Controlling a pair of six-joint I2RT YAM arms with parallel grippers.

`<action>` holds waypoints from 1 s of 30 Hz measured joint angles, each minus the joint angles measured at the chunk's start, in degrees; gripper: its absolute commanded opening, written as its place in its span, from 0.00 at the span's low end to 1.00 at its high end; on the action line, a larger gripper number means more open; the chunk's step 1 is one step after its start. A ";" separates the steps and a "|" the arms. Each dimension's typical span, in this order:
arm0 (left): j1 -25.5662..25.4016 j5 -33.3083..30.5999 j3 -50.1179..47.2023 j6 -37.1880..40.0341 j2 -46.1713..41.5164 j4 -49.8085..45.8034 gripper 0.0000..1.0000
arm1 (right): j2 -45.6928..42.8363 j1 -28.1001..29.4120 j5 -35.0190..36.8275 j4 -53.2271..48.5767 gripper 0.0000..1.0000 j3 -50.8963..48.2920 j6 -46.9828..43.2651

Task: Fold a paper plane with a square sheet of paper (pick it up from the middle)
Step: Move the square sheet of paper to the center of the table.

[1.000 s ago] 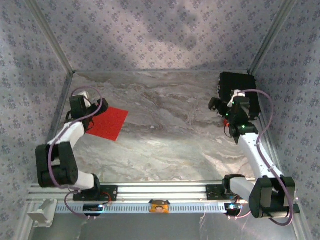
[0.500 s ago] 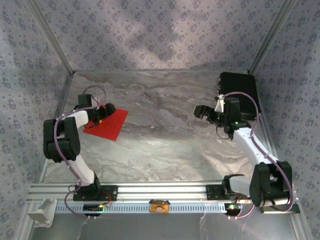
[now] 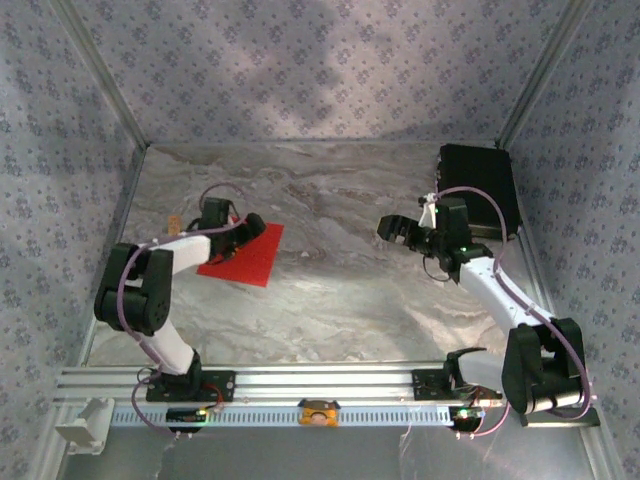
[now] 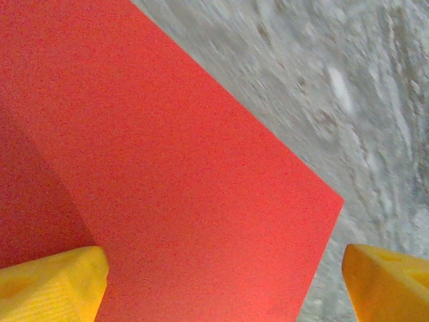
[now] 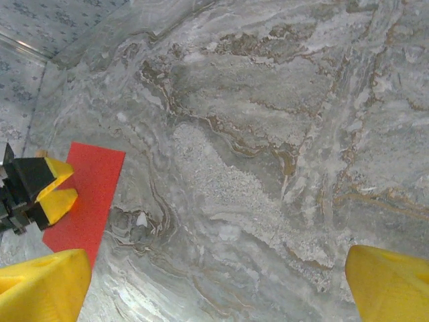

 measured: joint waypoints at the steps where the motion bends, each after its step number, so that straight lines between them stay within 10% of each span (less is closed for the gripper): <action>1: -2.32 -1.31 -0.48 -2.71 -0.31 0.70 0.93 | 0.00 0.33 0.44 0.09 0.99 -0.09 0.28; 9: -17.66 -11.02 0.42 -18.32 -0.70 0.39 1.00 | 0.00 3.41 3.74 1.25 0.99 -1.62 2.54; 17: -17.29 -17.79 9.05 -3.89 -1.51 -14.21 1.00 | -0.07 4.02 4.44 2.45 0.99 -2.86 2.95; 30: -6.62 5.62 9.49 11.67 -0.13 -15.56 0.97 | 0.70 5.49 4.44 3.80 0.99 -2.84 2.97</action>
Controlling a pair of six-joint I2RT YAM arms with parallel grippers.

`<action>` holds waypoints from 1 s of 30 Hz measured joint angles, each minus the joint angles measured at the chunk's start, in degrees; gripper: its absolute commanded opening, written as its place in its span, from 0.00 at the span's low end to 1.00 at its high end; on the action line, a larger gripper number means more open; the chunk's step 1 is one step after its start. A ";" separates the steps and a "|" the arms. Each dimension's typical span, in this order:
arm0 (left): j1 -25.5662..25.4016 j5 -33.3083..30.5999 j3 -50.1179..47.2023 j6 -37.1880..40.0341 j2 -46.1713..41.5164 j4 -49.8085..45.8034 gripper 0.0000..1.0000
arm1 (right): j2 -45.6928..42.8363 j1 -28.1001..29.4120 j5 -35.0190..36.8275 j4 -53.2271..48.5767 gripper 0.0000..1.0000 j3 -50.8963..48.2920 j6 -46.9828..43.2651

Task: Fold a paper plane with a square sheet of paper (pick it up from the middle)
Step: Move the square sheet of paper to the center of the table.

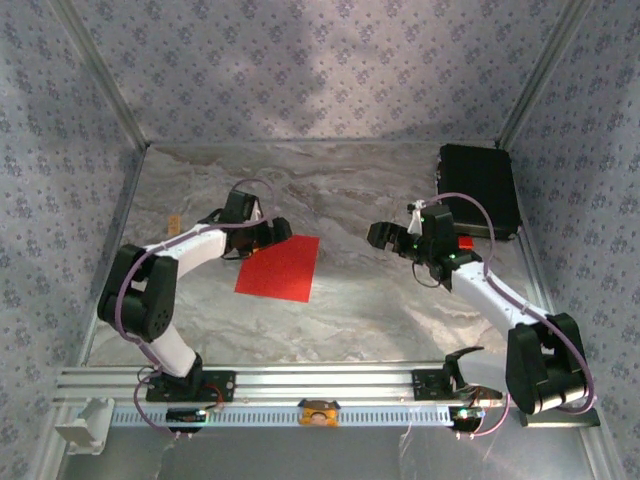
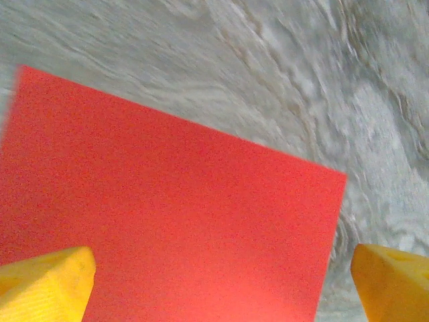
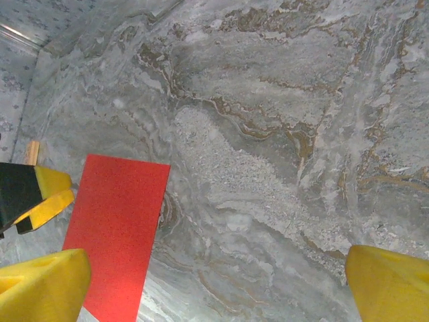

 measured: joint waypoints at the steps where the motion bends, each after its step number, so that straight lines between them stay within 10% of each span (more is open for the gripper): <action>1: -0.24 0.94 0.55 0.76 0.46 -0.70 0.97 | 0.35 0.02 0.00 0.00 0.99 0.00 0.02; 14: -5.88 -0.37 2.62 1.51 4.92 -4.33 0.96 | 1.88 0.24 0.07 0.46 0.99 0.00 1.77; 30: -17.49 -16.02 1.40 -20.72 4.35 1.05 1.00 | 1.36 0.22 3.08 0.42 0.99 0.00 2.56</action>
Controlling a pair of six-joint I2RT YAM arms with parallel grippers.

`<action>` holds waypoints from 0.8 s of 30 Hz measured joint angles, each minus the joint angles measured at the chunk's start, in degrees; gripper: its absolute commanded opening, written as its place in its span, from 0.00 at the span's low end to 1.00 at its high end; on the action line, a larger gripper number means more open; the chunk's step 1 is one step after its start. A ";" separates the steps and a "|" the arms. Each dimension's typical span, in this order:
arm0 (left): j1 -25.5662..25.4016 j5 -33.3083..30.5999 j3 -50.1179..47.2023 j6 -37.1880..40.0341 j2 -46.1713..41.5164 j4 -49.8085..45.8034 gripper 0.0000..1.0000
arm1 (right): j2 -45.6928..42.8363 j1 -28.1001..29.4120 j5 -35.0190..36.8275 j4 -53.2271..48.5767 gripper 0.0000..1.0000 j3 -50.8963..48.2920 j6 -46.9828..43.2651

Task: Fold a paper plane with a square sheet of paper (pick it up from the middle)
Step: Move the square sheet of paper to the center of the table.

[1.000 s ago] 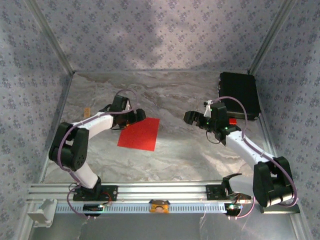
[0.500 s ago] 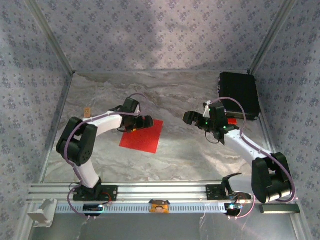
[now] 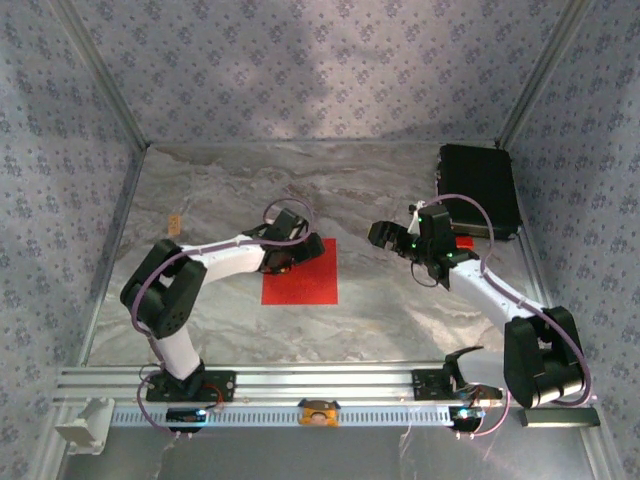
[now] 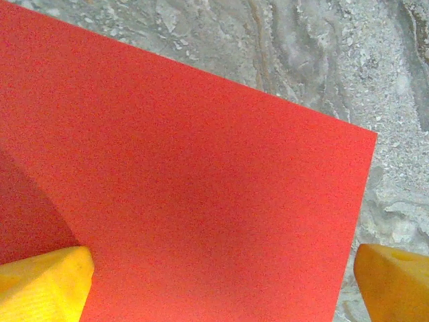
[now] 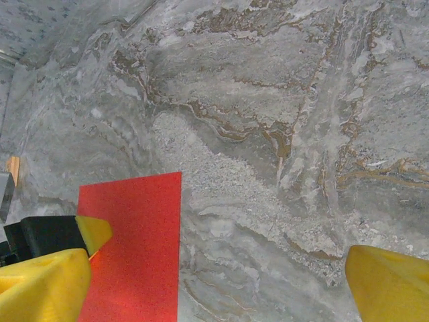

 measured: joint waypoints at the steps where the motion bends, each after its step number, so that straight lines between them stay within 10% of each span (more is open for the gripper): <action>1: 0.00 -0.85 0.00 0.02 -0.39 -0.55 1.00 | -0.09 0.00 0.02 0.00 0.99 0.00 0.00; 24: 1.92 1.42 19.91 15.91 7.74 -26.51 0.87 | 1.97 0.55 -1.79 -4.55 0.99 3.63 -0.22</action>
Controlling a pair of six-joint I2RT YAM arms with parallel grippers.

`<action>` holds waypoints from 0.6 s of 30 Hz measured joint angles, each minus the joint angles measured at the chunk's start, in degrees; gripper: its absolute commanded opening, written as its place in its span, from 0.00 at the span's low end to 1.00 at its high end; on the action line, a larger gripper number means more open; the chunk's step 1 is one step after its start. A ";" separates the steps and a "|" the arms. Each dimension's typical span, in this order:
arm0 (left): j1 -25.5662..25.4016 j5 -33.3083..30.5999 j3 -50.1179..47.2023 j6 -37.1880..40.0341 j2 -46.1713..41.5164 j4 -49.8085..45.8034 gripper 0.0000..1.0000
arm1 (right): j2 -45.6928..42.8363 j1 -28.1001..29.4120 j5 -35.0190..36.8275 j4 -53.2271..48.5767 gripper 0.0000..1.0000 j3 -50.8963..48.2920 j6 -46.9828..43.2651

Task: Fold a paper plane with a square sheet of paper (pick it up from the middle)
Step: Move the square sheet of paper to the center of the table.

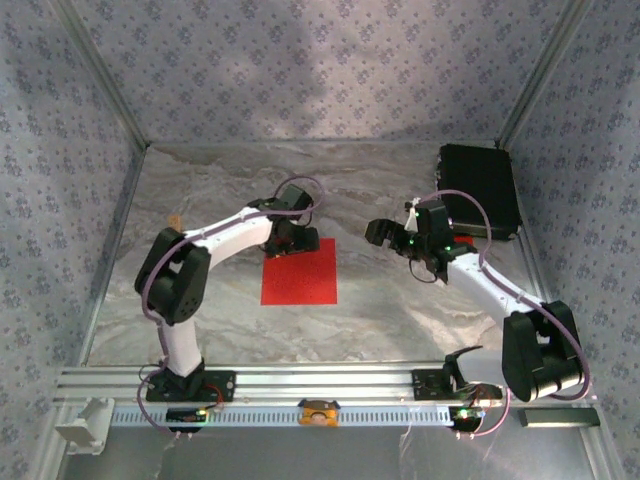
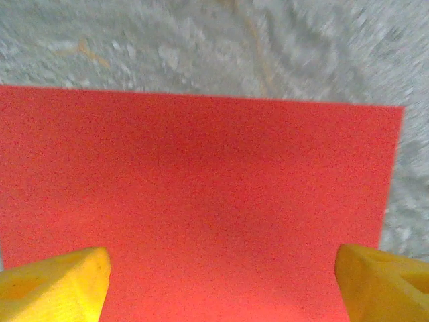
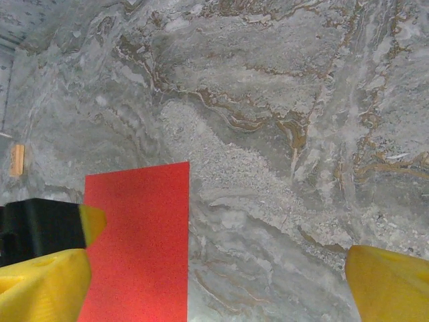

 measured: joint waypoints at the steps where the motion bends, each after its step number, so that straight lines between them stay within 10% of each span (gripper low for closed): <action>1: -0.39 -0.15 1.16 0.15 1.09 -1.68 0.87 | 0.00 0.00 0.00 -0.35 0.99 0.11 0.00; 18: -2.29 -1.49 8.52 0.26 8.33 -13.29 0.97 | 0.26 0.00 0.02 -3.21 0.99 0.31 0.02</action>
